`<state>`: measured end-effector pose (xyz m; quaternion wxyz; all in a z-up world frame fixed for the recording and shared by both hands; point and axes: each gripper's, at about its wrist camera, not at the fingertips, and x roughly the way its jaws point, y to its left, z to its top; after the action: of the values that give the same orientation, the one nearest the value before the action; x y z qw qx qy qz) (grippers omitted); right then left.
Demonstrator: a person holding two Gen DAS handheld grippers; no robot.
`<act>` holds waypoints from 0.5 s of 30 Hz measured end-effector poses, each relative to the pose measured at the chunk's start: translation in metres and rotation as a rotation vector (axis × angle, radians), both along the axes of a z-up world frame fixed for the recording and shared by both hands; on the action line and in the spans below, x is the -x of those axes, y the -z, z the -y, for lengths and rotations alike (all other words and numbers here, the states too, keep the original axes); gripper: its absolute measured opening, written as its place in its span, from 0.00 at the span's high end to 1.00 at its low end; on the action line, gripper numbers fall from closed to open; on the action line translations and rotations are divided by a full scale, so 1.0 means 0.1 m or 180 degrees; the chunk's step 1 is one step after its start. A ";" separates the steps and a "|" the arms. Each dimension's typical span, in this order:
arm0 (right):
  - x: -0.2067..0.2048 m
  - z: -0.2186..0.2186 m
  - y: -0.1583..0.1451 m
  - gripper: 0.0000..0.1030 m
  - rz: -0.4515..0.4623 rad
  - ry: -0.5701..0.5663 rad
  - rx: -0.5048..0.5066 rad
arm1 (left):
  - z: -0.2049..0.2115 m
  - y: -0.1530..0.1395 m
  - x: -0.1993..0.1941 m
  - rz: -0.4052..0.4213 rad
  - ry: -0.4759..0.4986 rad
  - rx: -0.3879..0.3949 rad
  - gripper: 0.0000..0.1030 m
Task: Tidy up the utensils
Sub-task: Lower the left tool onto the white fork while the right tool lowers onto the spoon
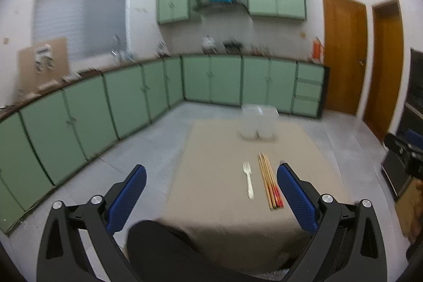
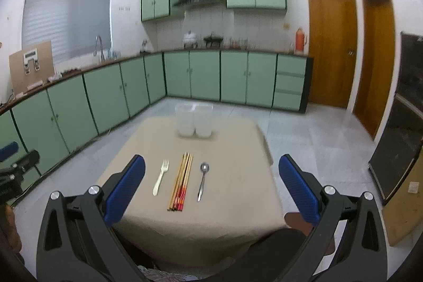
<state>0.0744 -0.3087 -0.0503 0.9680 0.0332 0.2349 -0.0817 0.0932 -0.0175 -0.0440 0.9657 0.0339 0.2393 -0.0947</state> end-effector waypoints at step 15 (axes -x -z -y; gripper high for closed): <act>-1.88 0.30 1.45 0.43 -0.1321 -0.0374 -0.0453 | 0.60 1.44 -2.06 -0.1375 0.0440 0.0070 0.07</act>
<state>0.2620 -0.3390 -0.1950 0.8972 0.0701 0.4358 -0.0134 0.2988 -0.0778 -0.1883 0.8835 0.0186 0.4366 -0.1684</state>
